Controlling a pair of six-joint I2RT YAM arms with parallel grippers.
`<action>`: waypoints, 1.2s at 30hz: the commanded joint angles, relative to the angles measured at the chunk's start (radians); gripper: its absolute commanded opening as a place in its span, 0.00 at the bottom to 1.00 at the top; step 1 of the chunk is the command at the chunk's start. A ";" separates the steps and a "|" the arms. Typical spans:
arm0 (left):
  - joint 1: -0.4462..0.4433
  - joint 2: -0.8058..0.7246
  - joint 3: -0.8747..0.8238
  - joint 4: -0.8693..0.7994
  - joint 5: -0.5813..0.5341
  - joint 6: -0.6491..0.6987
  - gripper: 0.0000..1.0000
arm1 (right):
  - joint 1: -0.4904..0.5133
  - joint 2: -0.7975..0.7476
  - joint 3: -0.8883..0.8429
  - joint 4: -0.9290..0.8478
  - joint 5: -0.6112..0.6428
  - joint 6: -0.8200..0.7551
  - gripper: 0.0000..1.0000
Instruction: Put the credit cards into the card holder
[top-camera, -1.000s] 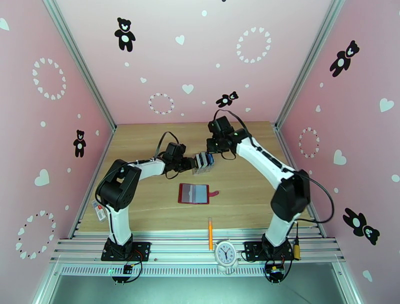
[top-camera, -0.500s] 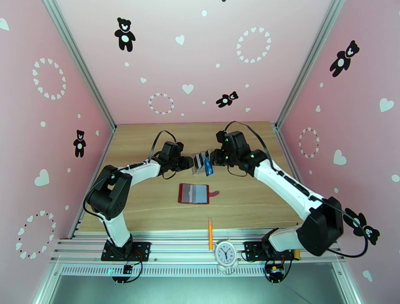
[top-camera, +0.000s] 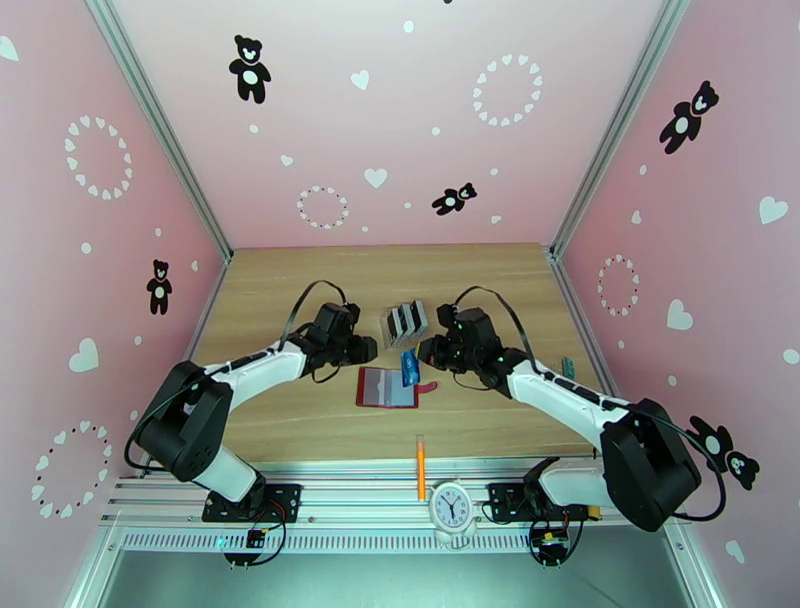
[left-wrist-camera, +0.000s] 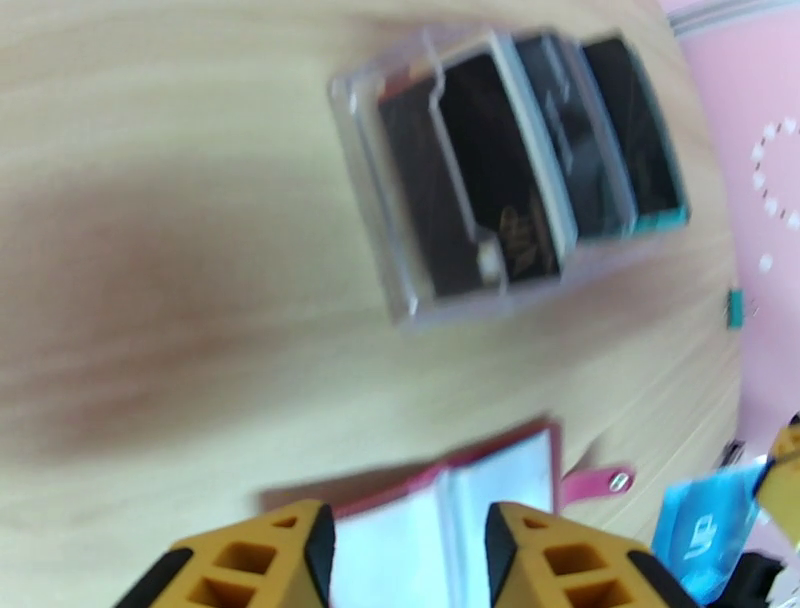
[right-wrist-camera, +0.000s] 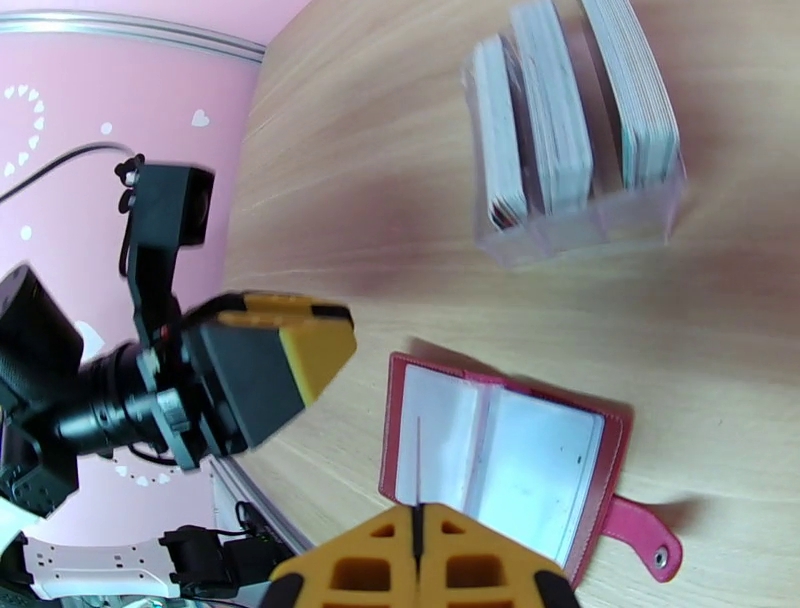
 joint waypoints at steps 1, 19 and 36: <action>-0.027 -0.026 -0.034 -0.039 -0.052 0.042 0.46 | 0.014 -0.037 -0.040 0.129 -0.018 0.047 0.00; -0.081 -0.047 -0.123 -0.049 -0.088 0.063 0.40 | 0.070 0.172 -0.122 0.374 0.006 0.110 0.00; -0.083 -0.027 -0.179 -0.001 -0.095 0.052 0.32 | 0.094 0.314 -0.122 0.495 0.013 0.155 0.00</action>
